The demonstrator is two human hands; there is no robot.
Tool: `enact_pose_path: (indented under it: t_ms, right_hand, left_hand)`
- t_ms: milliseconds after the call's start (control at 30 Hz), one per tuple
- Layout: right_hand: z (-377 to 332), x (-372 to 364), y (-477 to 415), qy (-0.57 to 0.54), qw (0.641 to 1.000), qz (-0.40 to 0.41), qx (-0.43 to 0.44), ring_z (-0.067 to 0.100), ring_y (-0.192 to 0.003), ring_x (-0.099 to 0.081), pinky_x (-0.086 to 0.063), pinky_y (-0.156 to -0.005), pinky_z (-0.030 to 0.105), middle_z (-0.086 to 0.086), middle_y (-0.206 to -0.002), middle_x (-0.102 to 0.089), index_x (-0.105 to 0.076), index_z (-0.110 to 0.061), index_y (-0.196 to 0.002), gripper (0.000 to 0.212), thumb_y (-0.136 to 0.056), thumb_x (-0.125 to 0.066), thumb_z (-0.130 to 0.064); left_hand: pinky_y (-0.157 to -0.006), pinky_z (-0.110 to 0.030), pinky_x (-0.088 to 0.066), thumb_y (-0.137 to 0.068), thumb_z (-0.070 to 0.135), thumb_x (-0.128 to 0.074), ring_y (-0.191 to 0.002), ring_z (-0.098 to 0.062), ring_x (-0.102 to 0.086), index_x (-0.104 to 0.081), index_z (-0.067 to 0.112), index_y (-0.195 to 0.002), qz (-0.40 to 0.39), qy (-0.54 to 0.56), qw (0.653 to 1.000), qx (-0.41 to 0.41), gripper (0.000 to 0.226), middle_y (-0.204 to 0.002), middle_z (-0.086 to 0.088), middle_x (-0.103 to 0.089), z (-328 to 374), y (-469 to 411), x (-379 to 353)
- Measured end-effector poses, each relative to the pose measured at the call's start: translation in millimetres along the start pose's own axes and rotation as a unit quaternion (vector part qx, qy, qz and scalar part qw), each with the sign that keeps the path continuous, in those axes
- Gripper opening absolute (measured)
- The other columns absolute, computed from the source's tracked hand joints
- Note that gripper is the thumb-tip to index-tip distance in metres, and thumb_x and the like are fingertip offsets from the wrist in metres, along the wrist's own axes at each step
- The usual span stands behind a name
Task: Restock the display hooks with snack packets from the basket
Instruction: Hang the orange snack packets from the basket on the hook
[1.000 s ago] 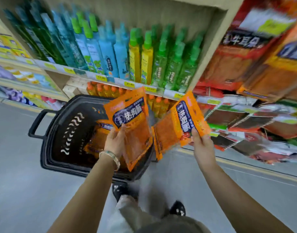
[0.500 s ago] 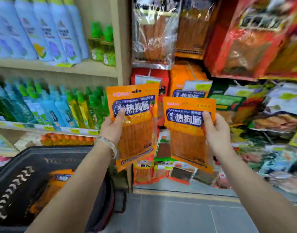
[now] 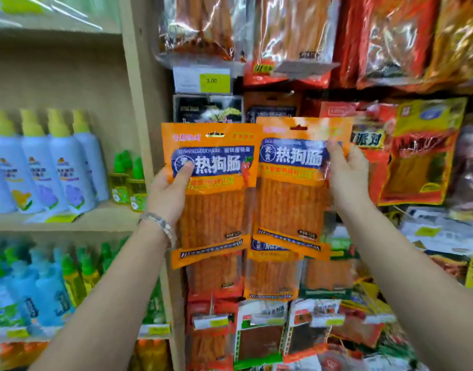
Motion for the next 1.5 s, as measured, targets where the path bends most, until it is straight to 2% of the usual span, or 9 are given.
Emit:
enact_pose_path:
  t_ms: [233,500,667,867,1000,1133,1200,1333,1500]
  right_hand:
    - [-3,-18,-62,-0.031,0.999,0.028,0.003,0.005,-0.067,-0.056,-0.043,-0.063,0.022,-0.004,-0.079,-0.062,-0.063,-0.002,-0.095,0.037,-0.090,-0.051,-0.036]
    - [6,-33,-88,-0.010,0.999,0.033,-0.012,-0.005,-0.047,-0.044,-0.034,-0.054,0.026,-0.018,-0.051,-0.051,-0.056,-0.030,-0.052,0.037,-0.089,-0.054,-0.032]
    - [9,-39,-92,-0.006,1.000,0.004,-0.006,0.012,-0.069,-0.049,-0.036,-0.065,0.031,-0.002,-0.072,-0.054,-0.049,-0.025,-0.064,0.028,-0.091,-0.051,-0.031]
    - [-4,-45,-98,-0.063,0.998,-0.022,0.000,0.016,-0.066,-0.053,-0.037,-0.062,0.030,-0.004,-0.065,-0.057,-0.050,-0.024,-0.057,0.031,-0.087,-0.052,-0.022]
    - [5,-51,-105,0.015,0.999,-0.037,-0.005,0.021,-0.071,-0.052,-0.038,-0.066,0.032,0.006,-0.075,-0.056,-0.051,-0.020,-0.070,0.023,-0.091,-0.050,-0.027]
    - [4,-48,-103,0.188,0.978,-0.025,0.086,0.013,-0.055,-0.039,-0.026,-0.049,0.021,-0.005,-0.056,-0.041,-0.042,-0.018,-0.059,0.040,-0.093,-0.056,-0.033]
    - [4,-43,-99,0.216,0.969,-0.014,0.122,0.017,-0.065,-0.043,-0.024,-0.055,0.027,-0.003,-0.063,-0.044,-0.046,-0.022,-0.065,0.031,-0.088,-0.063,-0.034]
    - [6,-33,-83,0.116,0.985,0.013,0.131,0.011,-0.071,-0.045,-0.029,-0.063,0.022,-0.005,-0.077,-0.044,-0.040,-0.025,-0.090,0.031,-0.081,-0.068,-0.034]
    - [9,-57,-68,-0.086,0.991,-0.104,0.020,0.004,-0.059,-0.054,-0.044,-0.058,0.024,-0.014,-0.063,-0.057,-0.054,-0.026,-0.073,0.032,-0.081,-0.054,-0.057]
  left_hand:
    - [-0.077,-0.035,-0.054,-0.087,0.032,-0.063,-0.075,-0.009,-0.070,-0.070,0.028,-0.082,-0.071,0.082,0.993,-0.035,0.009,-0.078,0.013,-0.073,10,-44,-47]
    - [-0.083,-0.046,-0.054,-0.083,0.042,-0.064,-0.081,-0.017,-0.071,-0.072,0.035,-0.080,-0.126,0.109,0.986,-0.004,0.011,-0.087,0.004,-0.075,3,-58,-74]
    - [-0.076,-0.043,-0.056,-0.086,0.040,-0.063,-0.081,-0.018,-0.072,-0.067,0.030,-0.092,-0.121,0.129,0.984,0.010,0.013,-0.089,0.003,-0.074,0,-61,-80]
    - [-0.070,-0.038,-0.056,-0.086,0.040,-0.062,-0.079,-0.017,-0.072,-0.064,0.030,-0.096,-0.115,0.136,0.984,0.010,0.014,-0.087,0.004,-0.074,-3,-62,-81]
    - [-0.070,-0.039,-0.057,-0.086,0.039,-0.063,-0.077,-0.018,-0.072,-0.064,0.031,-0.091,-0.115,0.147,0.982,0.022,0.010,-0.084,0.004,-0.075,-2,-63,-85]
    - [-0.077,-0.045,-0.056,-0.086,0.039,-0.063,-0.081,-0.020,-0.072,-0.064,0.029,-0.093,-0.109,0.143,0.983,0.030,0.012,-0.086,0.002,-0.075,-1,-62,-87]
    - [-0.078,-0.046,-0.056,-0.086,0.039,-0.064,-0.081,-0.020,-0.072,-0.065,0.029,-0.092,-0.113,0.139,0.983,0.029,0.012,-0.086,0.002,-0.075,1,-61,-90]
    - [-0.079,-0.047,-0.056,-0.086,0.038,-0.064,-0.081,-0.018,-0.072,-0.066,0.030,-0.091,-0.121,0.132,0.984,0.015,0.009,-0.088,0.004,-0.074,7,-58,-98]
    - [-0.090,-0.051,-0.050,-0.072,0.054,-0.065,-0.095,-0.021,-0.068,-0.070,0.038,-0.086,-0.152,0.086,0.984,-0.022,0.021,-0.095,0.006,-0.073,23,-46,-120]
Point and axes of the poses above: each hand's wrist, its own y-axis away from the middle knuckle, its own x-axis out of the back of the hand, z = x × y, the point moved 9 cm from there along -y, towards the middle knuckle
